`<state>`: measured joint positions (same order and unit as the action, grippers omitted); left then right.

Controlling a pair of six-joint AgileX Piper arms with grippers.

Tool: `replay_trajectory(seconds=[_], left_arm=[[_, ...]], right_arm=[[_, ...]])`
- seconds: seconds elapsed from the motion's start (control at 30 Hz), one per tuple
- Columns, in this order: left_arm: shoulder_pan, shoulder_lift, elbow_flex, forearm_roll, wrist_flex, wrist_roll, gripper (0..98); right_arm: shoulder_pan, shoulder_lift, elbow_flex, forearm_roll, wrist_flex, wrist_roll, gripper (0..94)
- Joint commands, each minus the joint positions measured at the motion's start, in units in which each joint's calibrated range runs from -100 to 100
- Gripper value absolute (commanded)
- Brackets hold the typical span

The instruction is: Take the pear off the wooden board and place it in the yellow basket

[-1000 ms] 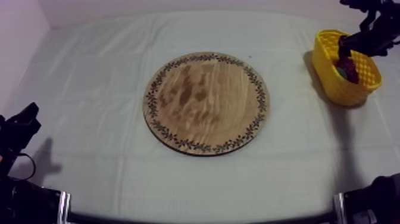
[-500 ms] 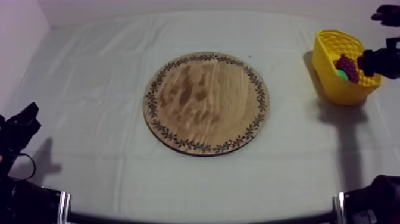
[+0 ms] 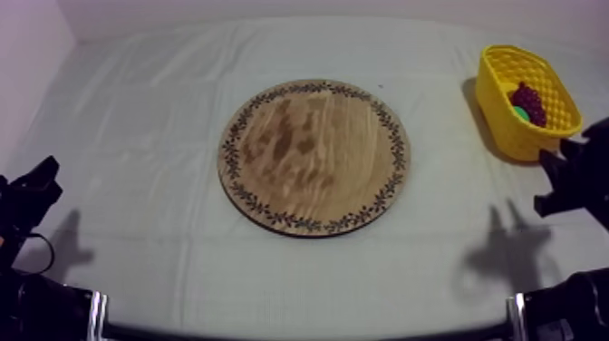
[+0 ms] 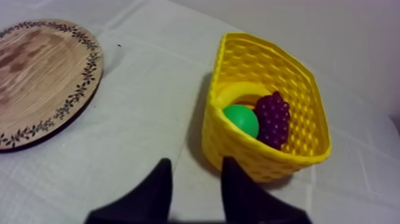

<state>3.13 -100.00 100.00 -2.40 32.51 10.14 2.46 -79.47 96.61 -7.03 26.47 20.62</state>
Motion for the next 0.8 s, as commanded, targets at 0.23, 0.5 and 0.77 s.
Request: replay_trajectory(seconds=[0.23, 0.5, 0.77], left_arm=[[0.0, 0.0, 0.0, -0.02, 0.0, 0.0, 0.1], [0.0, 0.0, 0.0, -0.02, 0.0, 0.0, 0.1], [0.0, 0.0, 0.0, -0.02, 0.0, 0.0, 0.1]], right_arm=[[-1.3, -15.3, 1.8, 2.6, 10.4, -10.2, 1.5], [-1.9, -16.1, 2.3, 3.2, 12.4, -14.5, 0.6], [-1.9, -16.2, 2.9, 5.2, 11.3, -11.0, 0.7]])
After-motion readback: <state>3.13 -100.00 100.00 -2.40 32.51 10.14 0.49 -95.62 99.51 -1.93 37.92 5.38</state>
